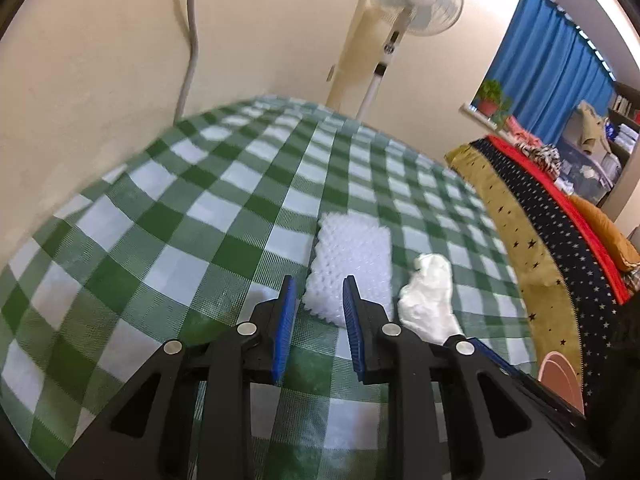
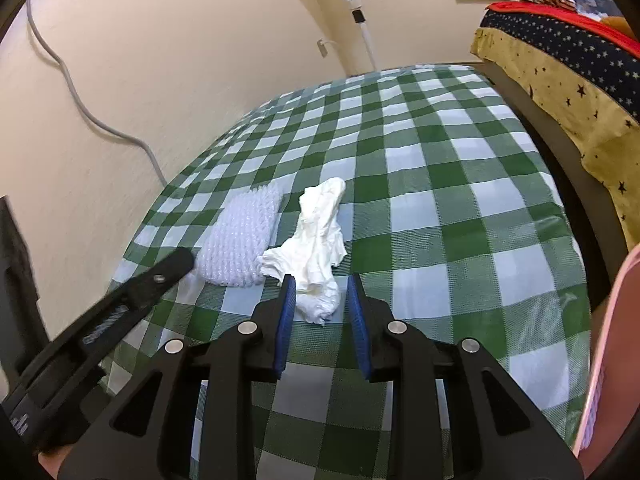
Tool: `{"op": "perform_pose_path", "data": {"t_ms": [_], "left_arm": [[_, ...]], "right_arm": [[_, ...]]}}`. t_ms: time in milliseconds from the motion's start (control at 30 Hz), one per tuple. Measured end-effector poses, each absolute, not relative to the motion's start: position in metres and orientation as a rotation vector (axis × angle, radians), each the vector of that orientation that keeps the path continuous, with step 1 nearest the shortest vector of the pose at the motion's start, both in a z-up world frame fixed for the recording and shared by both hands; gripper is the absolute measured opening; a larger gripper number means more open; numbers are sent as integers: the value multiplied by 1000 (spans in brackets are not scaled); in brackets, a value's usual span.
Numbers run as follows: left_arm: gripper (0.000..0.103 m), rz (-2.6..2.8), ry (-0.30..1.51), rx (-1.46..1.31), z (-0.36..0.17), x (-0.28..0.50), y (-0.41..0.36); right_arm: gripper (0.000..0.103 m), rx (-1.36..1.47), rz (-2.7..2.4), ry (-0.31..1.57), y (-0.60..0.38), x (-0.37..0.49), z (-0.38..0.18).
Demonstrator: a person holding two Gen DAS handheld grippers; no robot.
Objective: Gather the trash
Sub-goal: 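Grasp the white tissue with the right gripper while the left gripper grasps the white foam net, then carry the tissue in the right gripper and foam net in the left gripper to the bin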
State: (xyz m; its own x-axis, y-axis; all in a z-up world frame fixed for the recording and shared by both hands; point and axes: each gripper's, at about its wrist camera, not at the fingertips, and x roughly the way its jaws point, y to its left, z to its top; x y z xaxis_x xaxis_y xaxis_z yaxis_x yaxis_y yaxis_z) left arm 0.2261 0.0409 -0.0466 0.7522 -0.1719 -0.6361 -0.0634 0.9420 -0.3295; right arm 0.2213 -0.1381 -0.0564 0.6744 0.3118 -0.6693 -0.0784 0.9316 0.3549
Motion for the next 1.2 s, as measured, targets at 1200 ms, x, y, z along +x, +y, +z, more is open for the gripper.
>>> {"op": "perform_pose_path", "data": {"t_ms": [1200], "left_arm": [[8,-126,672,-287,17,160,24]], "right_arm": [[4,236,153,693,-162,142,20]]}}
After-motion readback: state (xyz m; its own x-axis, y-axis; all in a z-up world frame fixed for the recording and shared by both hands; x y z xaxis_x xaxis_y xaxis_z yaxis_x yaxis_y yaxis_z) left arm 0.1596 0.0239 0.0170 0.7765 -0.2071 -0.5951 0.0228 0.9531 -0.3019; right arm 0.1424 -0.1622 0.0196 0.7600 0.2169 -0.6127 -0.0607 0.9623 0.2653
